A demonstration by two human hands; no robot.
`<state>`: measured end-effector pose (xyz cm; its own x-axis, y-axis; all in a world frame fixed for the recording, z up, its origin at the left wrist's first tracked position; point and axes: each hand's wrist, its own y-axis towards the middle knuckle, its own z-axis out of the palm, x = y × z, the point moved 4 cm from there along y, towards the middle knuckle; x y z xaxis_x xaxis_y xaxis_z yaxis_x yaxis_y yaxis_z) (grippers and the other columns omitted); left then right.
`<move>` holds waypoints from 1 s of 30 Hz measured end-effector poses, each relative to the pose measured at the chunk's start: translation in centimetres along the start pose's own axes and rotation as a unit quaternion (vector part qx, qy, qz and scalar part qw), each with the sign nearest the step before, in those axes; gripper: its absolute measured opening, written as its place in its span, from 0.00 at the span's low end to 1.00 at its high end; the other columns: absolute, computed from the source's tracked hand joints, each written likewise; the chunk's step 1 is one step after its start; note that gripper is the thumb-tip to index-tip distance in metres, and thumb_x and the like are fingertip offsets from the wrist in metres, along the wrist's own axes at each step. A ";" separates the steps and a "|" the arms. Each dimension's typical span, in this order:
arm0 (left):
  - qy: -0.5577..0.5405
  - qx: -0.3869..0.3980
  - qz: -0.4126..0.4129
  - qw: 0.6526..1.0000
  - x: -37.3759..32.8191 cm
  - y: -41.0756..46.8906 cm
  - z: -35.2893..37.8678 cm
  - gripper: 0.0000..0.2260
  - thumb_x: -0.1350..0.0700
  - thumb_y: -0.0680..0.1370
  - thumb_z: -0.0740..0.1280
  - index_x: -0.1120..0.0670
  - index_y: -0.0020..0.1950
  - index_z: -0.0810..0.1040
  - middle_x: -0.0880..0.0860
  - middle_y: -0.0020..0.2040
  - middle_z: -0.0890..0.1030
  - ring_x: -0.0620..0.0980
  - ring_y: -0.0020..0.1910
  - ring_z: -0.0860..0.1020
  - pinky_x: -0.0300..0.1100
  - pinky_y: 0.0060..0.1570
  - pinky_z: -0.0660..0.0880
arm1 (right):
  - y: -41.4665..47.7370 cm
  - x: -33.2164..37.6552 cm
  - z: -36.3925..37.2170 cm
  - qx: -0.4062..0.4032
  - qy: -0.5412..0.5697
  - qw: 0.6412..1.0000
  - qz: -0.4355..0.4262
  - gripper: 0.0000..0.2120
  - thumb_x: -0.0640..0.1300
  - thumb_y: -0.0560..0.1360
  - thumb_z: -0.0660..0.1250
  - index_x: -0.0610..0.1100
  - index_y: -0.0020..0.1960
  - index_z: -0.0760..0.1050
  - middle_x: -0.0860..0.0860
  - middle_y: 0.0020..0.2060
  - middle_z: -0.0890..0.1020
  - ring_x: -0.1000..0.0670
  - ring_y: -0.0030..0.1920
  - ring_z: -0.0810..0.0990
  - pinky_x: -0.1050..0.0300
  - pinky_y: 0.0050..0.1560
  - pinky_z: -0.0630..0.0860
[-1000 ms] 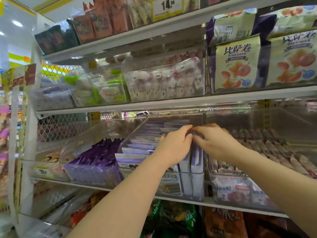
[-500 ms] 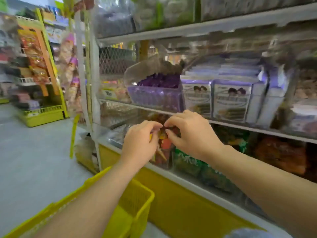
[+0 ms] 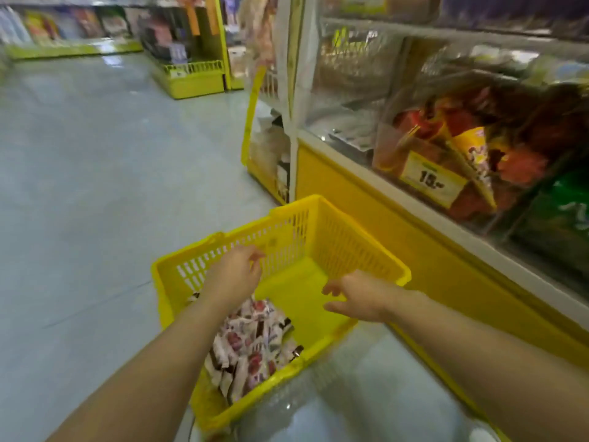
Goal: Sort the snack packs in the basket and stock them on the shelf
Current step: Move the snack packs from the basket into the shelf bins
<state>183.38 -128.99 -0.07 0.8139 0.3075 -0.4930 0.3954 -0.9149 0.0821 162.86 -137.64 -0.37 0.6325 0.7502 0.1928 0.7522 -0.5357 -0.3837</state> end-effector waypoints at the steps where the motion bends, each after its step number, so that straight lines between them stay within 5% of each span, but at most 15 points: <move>1: 0.001 0.042 -0.028 0.999 1.7 -0.3 1.4 0.13 0.57 0.79 0.63 0.53 0.63 0.78 0.54 0.62 0.79 0.54 0.60 0.77 0.45 0.57 0.73 | 0.7 -0.4 1.6 0.037 0.002 0.999 0.007 0.21 0.59 0.78 0.60 0.50 0.66 0.73 0.49 0.61 0.79 0.45 0.62 0.76 0.54 0.57 0.72; 4: 0.022 0.237 -0.081 0.968 5.1 -1.9 6.1 0.20 0.52 0.79 0.65 0.51 0.70 0.71 0.54 0.71 0.70 0.54 0.65 0.73 0.46 0.61 0.72 | 1.7 -1.8 4.6 0.089 0.000 0.996 0.013 0.21 0.62 0.78 0.57 0.48 0.55 0.78 0.44 0.52 0.82 0.43 0.55 0.78 0.51 0.53 0.74; 7: 0.101 0.387 -0.060 0.915 5.9 -3.4 9.2 0.27 0.45 0.75 0.69 0.48 0.73 0.68 0.55 0.71 0.70 0.55 0.65 0.72 0.50 0.63 0.72 | 1.8 -3.1 5.4 0.067 0.006 0.998 0.015 0.23 0.63 0.78 0.56 0.47 0.36 0.72 0.46 0.37 0.78 0.44 0.42 0.77 0.51 0.41 0.73; 12: 0.185 0.466 -0.022 0.865 4.7 -4.4 10.5 0.32 0.38 0.69 0.73 0.41 0.70 0.69 0.55 0.71 0.64 0.60 0.69 0.65 0.53 0.63 0.69 | 1.1 -3.8 6.5 0.061 0.020 0.998 0.016 0.26 0.64 0.76 0.58 0.45 0.31 0.69 0.50 0.28 0.73 0.49 0.33 0.73 0.54 0.32 0.64; 16: 0.252 0.519 0.019 0.816 2.7 -6.2 11.8 0.32 0.40 0.69 0.74 0.40 0.71 0.69 0.56 0.73 0.59 0.64 0.73 0.58 0.59 0.65 0.66 | -0.1 -4.0 7.4 0.096 0.017 0.995 0.017 0.26 0.63 0.76 0.61 0.44 0.29 0.69 0.50 0.26 0.72 0.49 0.32 0.73 0.51 0.37 0.70; 20: 0.310 0.534 0.088 0.782 0.2 -8.6 13.7 0.30 0.40 0.70 0.73 0.39 0.70 0.69 0.56 0.70 0.63 0.63 0.70 0.63 0.60 0.66 0.63 | -2.3 -4.6 8.5 0.159 -0.017 0.987 0.015 0.23 0.58 0.77 0.63 0.42 0.31 0.73 0.47 0.28 0.74 0.48 0.34 0.73 0.52 0.38 0.70; 26: 0.142 0.539 0.070 0.827 -1.0 -10.0 15.1 0.20 0.50 0.75 0.72 0.51 0.65 0.77 0.52 0.64 0.77 0.51 0.53 0.75 0.44 0.50 0.73 | -4.7 -5.5 9.7 0.256 -0.003 0.964 0.077 0.18 0.56 0.76 0.65 0.45 0.34 0.81 0.47 0.40 0.85 0.51 0.38 0.79 0.55 0.46 0.76; 30: 0.079 0.470 0.031 0.879 0.1 -9.2 15.5 0.25 0.54 0.75 0.71 0.53 0.71 0.70 0.54 0.71 0.70 0.55 0.66 0.72 0.50 0.63 0.72 | -3.3 -3.9 10.4 0.263 -0.038 0.962 0.066 0.22 0.58 0.78 0.61 0.39 0.50 0.81 0.45 0.49 0.84 0.46 0.48 0.81 0.51 0.54 0.77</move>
<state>173.27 -124.59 -14.29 0.8998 0.2138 -0.3803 -0.1176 -0.7206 -0.6833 155.98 -134.72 -9.27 0.6858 0.7258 0.0532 0.4566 -0.3722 -0.8080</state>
